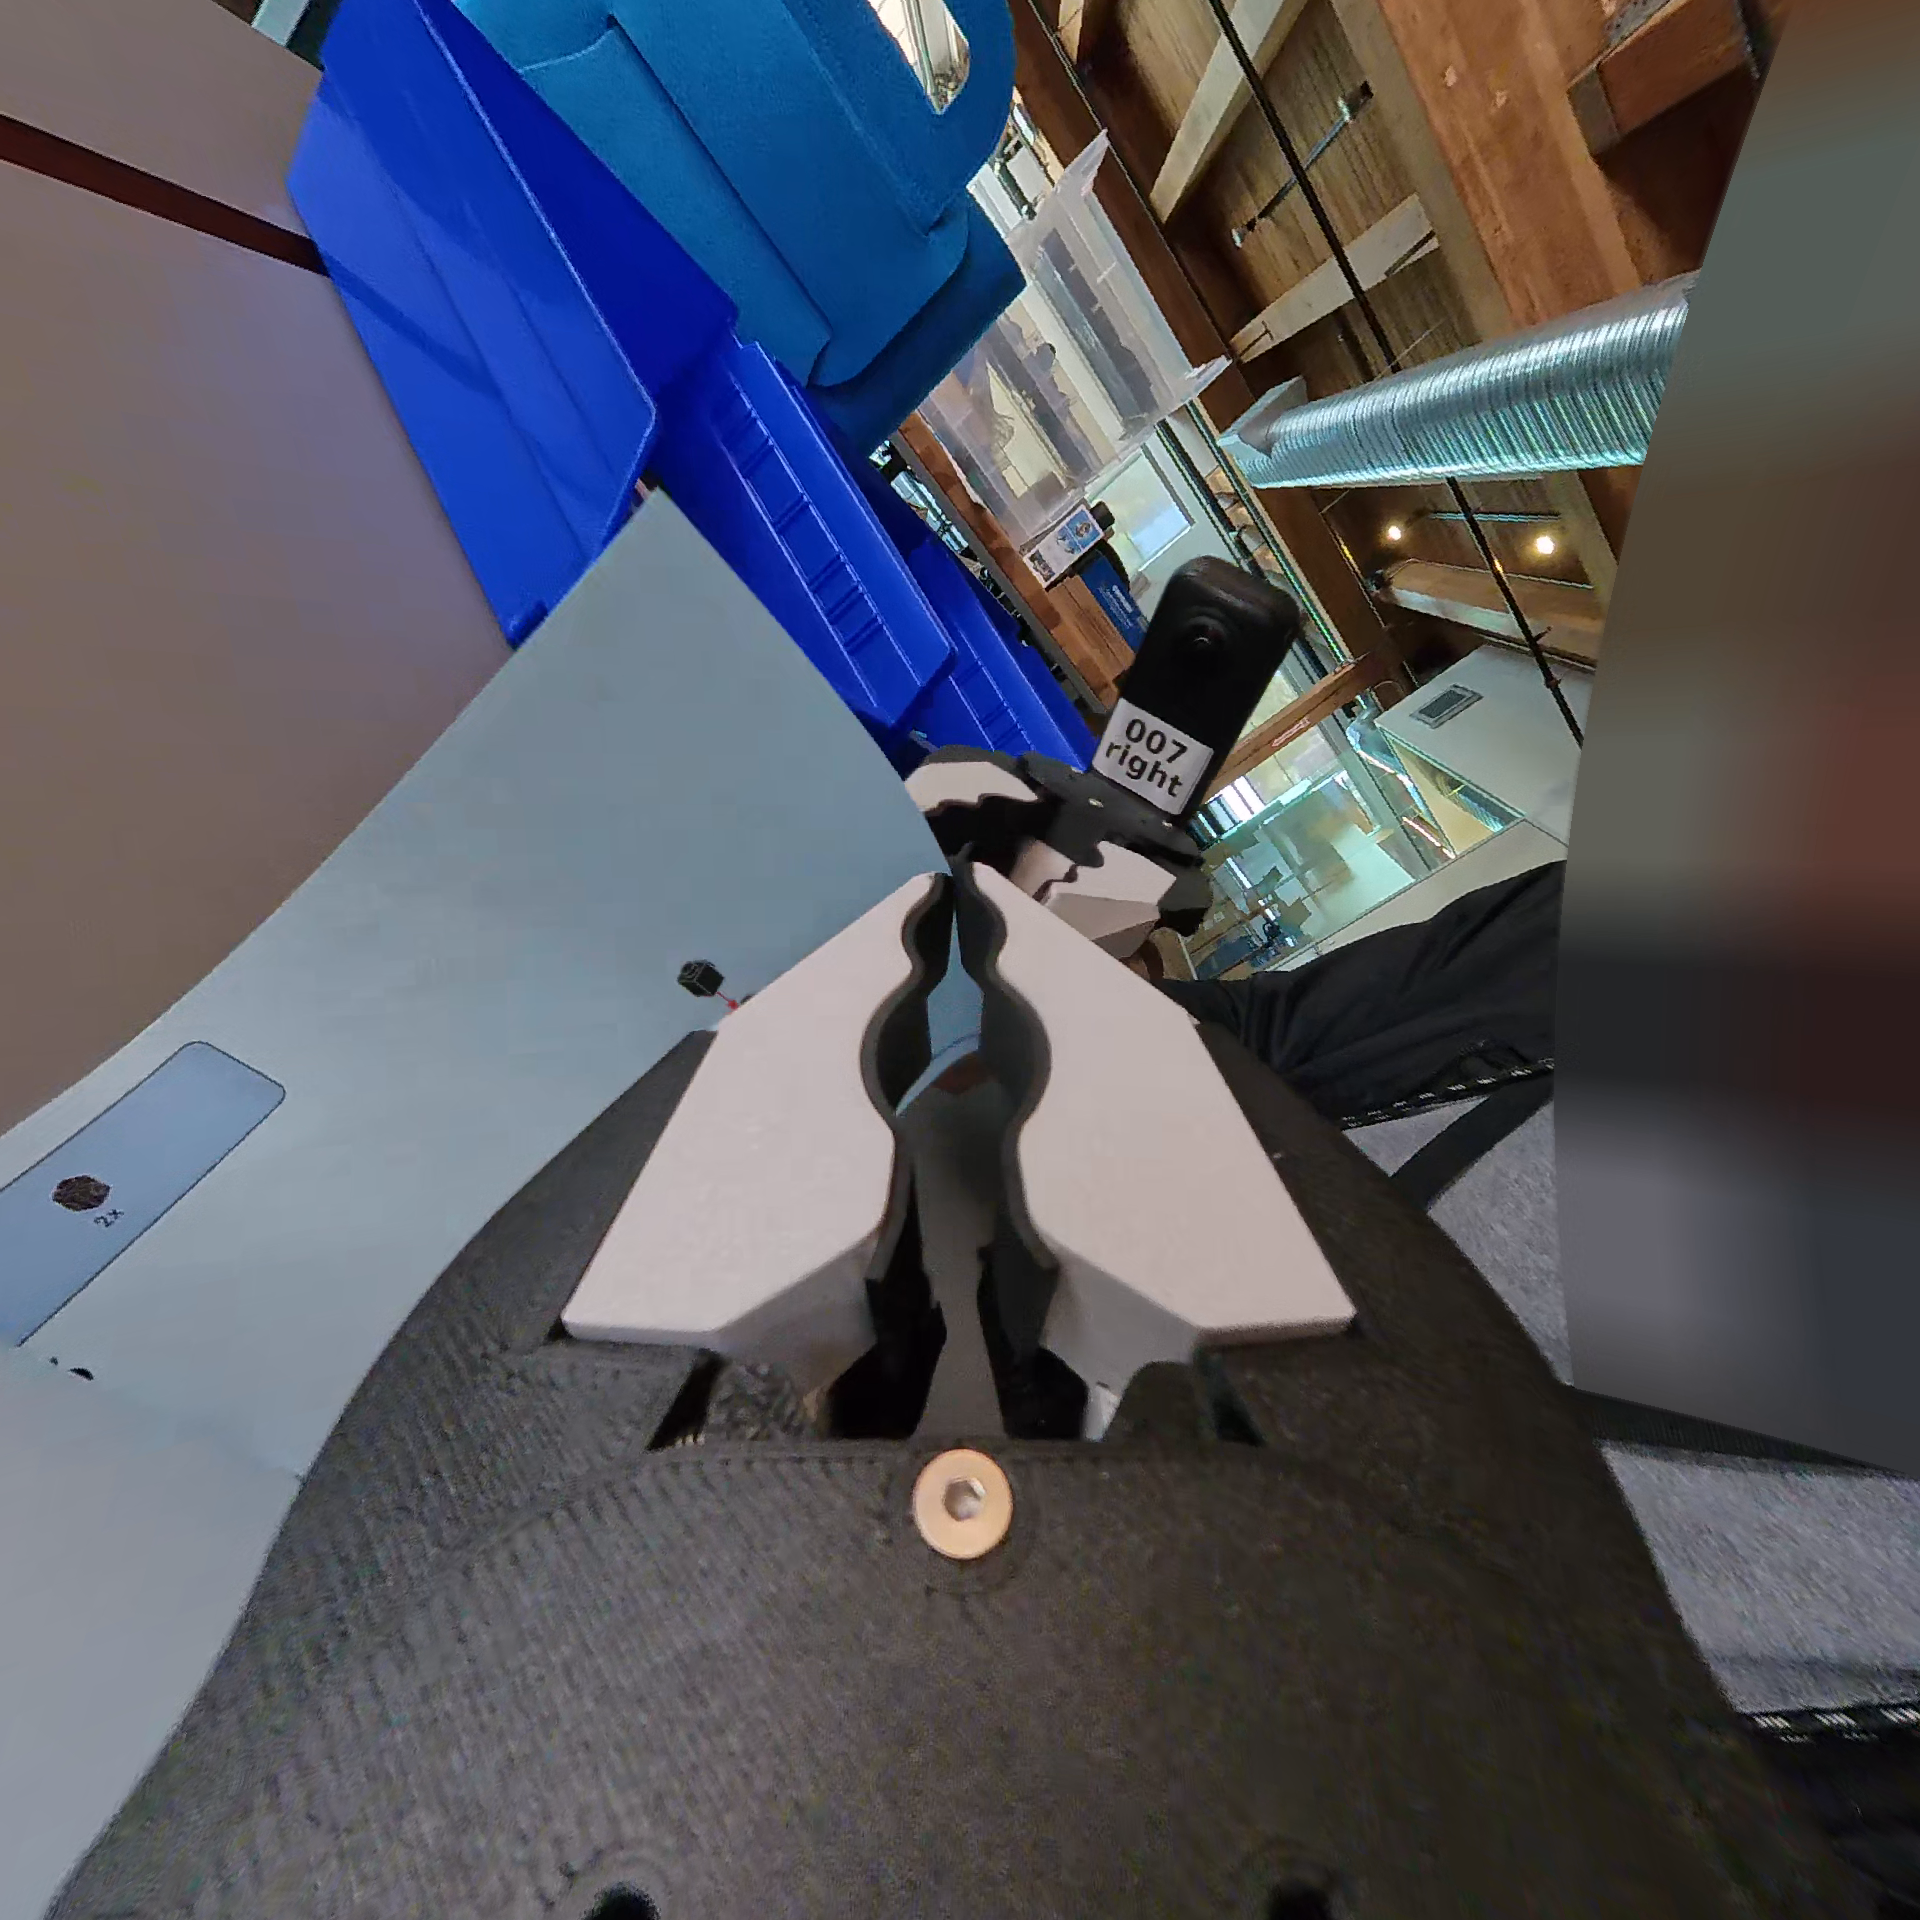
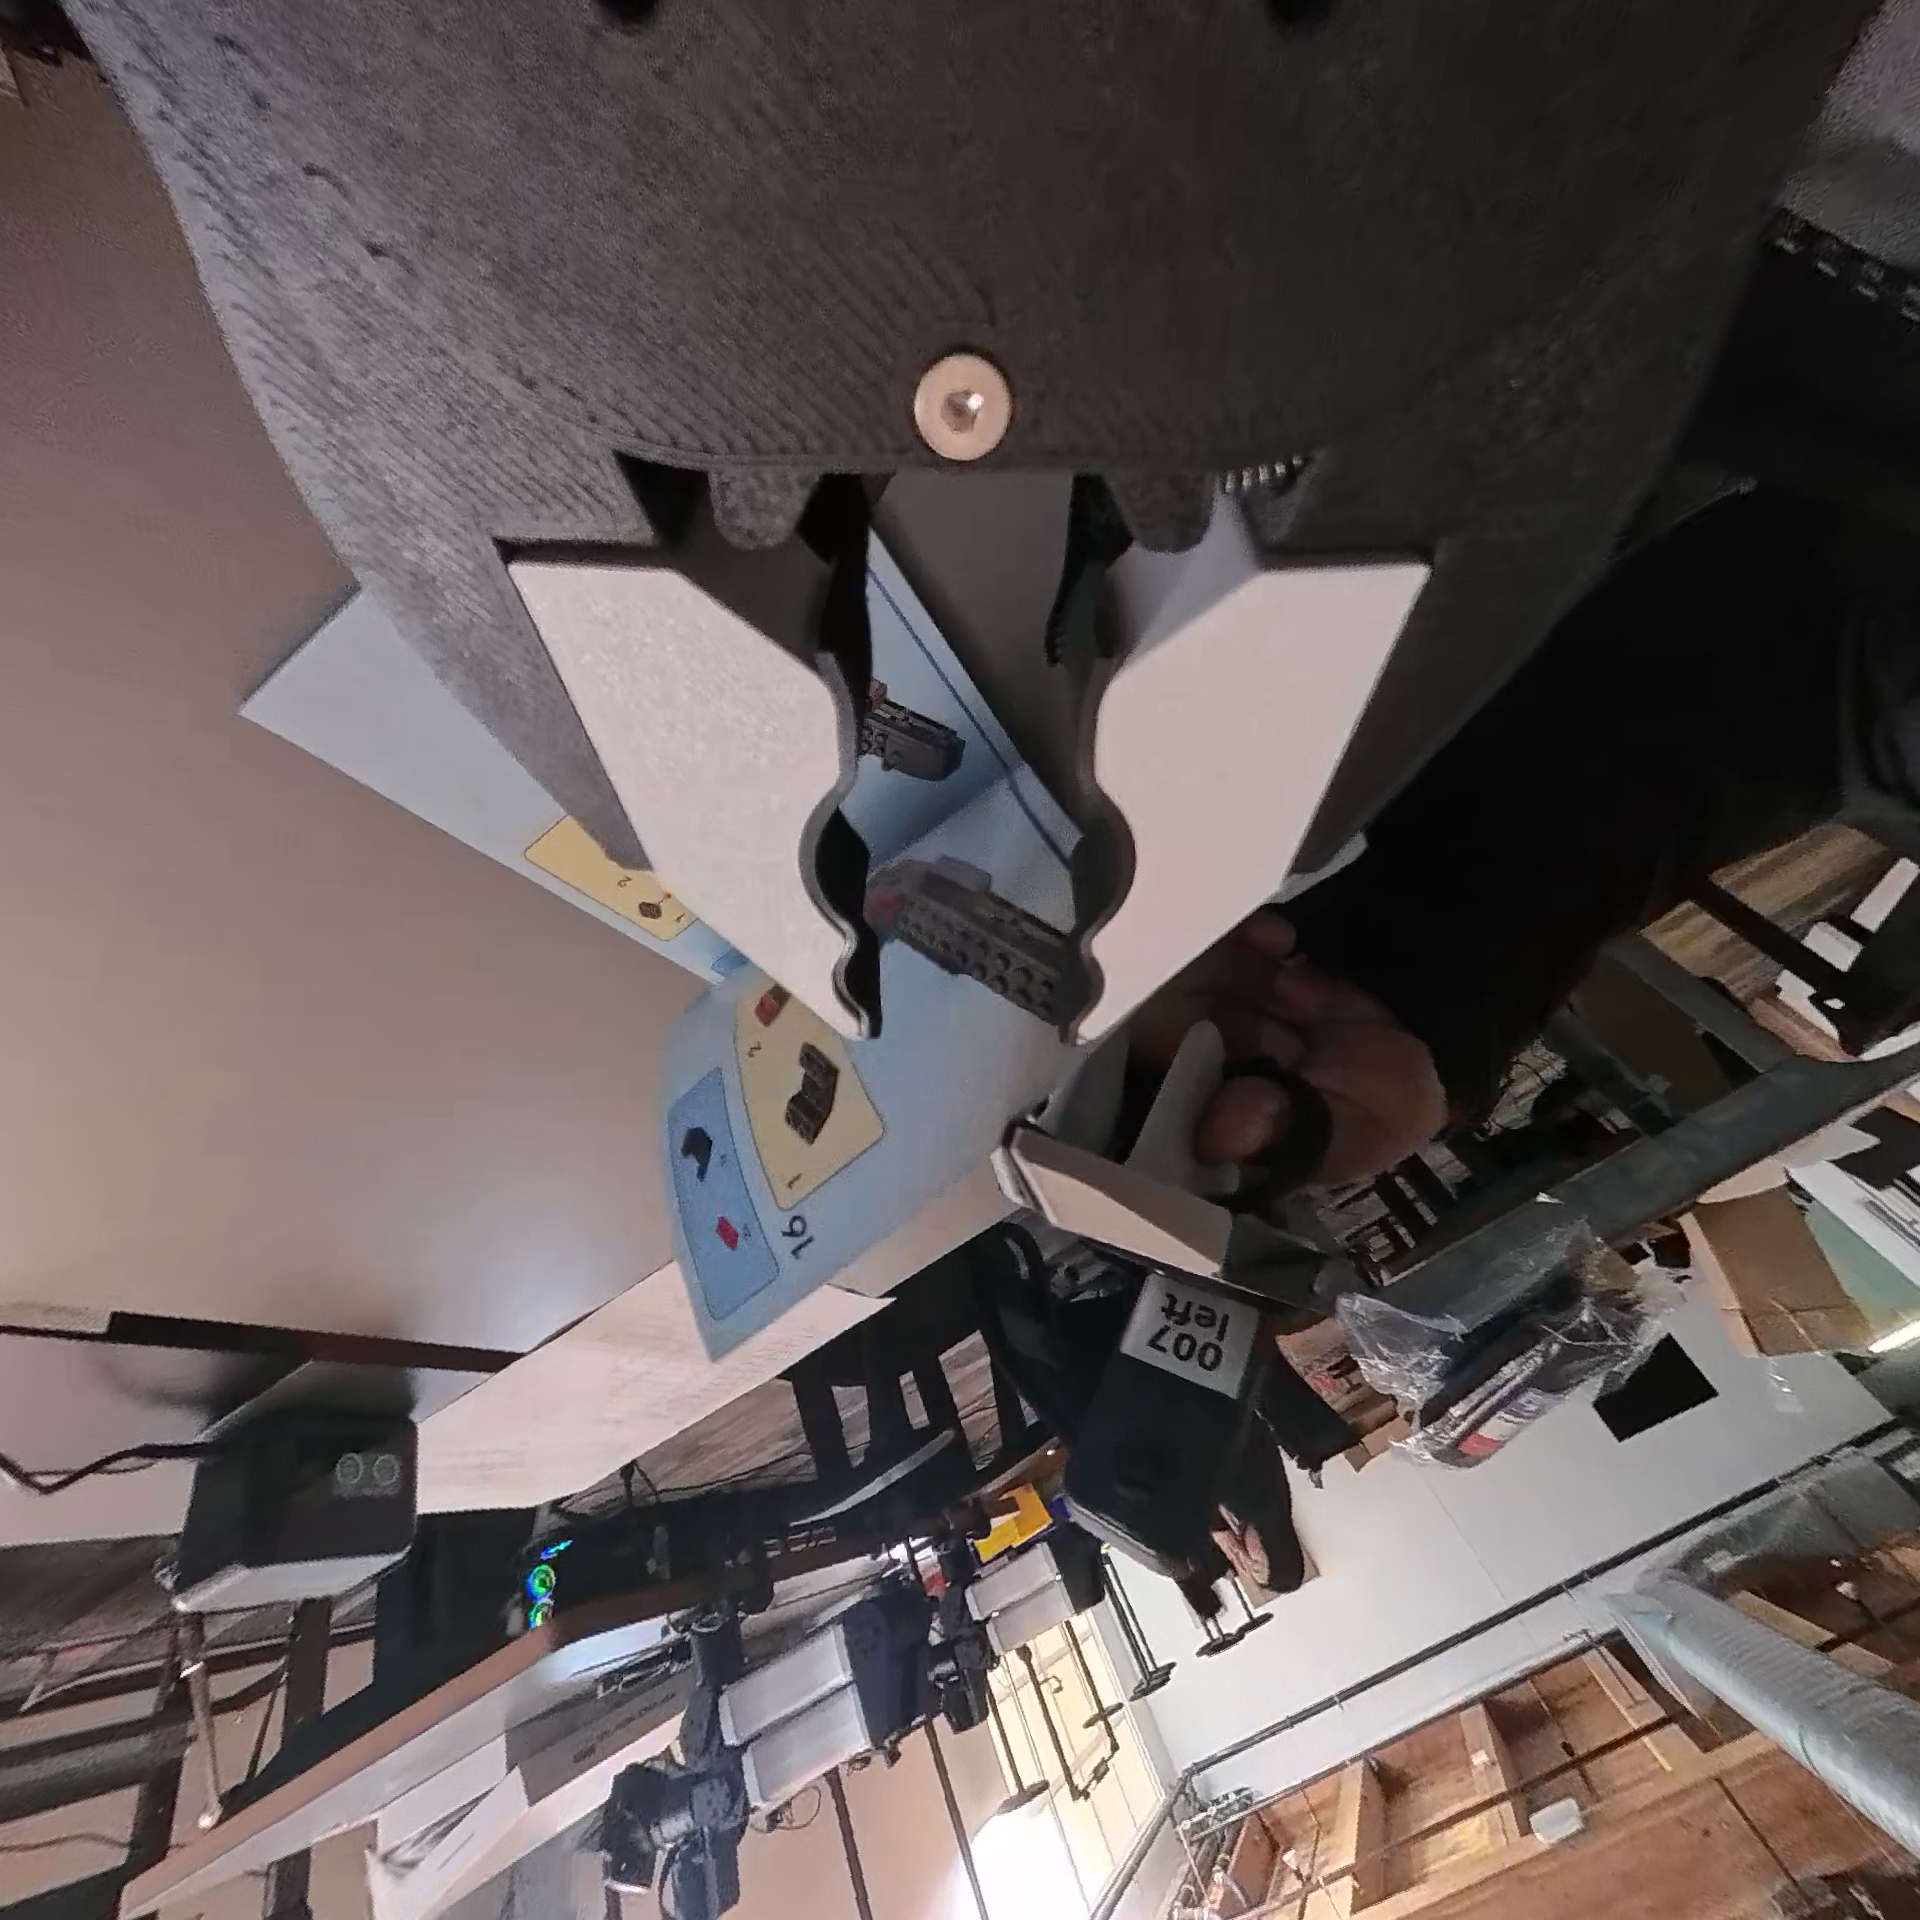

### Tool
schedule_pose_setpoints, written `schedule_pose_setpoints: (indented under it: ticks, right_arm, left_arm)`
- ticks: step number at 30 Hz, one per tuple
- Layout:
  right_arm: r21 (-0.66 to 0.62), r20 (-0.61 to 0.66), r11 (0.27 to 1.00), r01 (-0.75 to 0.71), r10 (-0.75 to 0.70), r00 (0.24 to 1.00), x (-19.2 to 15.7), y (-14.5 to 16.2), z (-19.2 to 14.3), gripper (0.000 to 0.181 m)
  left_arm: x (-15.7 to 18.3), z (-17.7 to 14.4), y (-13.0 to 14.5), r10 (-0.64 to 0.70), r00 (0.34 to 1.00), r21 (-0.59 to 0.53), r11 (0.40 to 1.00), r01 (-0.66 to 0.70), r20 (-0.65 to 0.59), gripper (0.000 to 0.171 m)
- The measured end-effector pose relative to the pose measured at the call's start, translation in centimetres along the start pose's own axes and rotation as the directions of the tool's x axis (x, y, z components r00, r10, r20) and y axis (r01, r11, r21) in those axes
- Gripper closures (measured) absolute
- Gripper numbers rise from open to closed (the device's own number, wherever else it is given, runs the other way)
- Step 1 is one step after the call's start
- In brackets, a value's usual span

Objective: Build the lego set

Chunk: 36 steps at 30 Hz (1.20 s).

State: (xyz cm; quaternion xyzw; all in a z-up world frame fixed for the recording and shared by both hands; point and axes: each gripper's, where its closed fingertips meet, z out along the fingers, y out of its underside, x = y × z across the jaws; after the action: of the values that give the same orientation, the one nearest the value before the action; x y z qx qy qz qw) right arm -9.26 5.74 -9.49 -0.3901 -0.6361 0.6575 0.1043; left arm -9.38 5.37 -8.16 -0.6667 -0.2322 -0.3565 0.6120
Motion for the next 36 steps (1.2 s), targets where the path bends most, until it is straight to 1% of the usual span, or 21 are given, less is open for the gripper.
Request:
schedule_pose_setpoints:
  ticks: [1, 4, 7, 9, 12, 16, 23, 29, 36]
  right_arm:
    - [0.005, 0.005, 1.0, 0.008, -0.008, 1.0, -0.2, -0.1, -0.1, 0.144]
    - [0.012, 0.039, 0.999, 0.03, -0.03, 0.999, -1.1, -0.1, 0.0, 0.133]
    - [-0.024, 0.008, 0.995, 0.093, -0.093, 0.996, -1.3, 0.6, 0.3, 0.125]
    - [-0.05, -0.024, 0.991, 0.127, -0.128, 0.991, -1.0, 1.1, 0.6, 0.125]
    - [-0.072, -0.041, 0.987, 0.141, -0.144, 0.989, -0.8, 1.6, 0.9, 0.128]
    - [-0.077, -0.068, 0.986, 0.145, -0.151, 0.986, -0.3, 1.7, 0.9, 0.142]
    - [-0.055, -0.039, 0.995, 0.085, -0.087, 0.995, -0.1, 1.4, 0.6, 0.153]
    - [-0.027, 0.006, 1.0, -0.006, 0.007, 1.0, 0.0, 1.0, 0.3, 0.153]
    - [-0.009, 0.055, 0.996, -0.09, 0.091, 0.994, 0.0, 0.8, 0.1, 0.153]
  left_arm:
    - [-0.1, 0.0, 0.0, -0.001, 1.0, 0.003, 1.0, 0.001, 0.005, 0.171]
    - [-0.3, 0.0, -0.2, -0.01, 1.0, 0.015, 1.0, 0.01, 0.018, 0.171]
    - [-0.5, 0.0, -0.2, -0.015, 0.999, 0.023, 1.0, 0.015, 0.029, 0.171]
    - [-0.5, 0.0, -0.2, -0.018, 0.999, 0.024, 1.0, 0.017, 0.033, 0.171]
    - [-0.5, 0.2, -0.1, -0.017, 0.999, 0.018, 1.0, 0.016, 0.032, 0.171]
    - [-0.5, 0.4, 0.1, -0.021, 0.999, 0.012, 1.0, 0.02, 0.034, 0.171]
    - [-0.6, 0.2, 0.1, -0.028, 0.999, 0.002, 1.0, 0.028, 0.031, 0.17]
    - [-0.5, 0.1, 0.1, -0.023, 0.999, 0.0, 1.0, 0.023, 0.029, 0.169]
    - [0.1, 0.2, 0.4, -0.014, 1.0, -0.029, 0.999, 0.014, 0.007, 0.158]
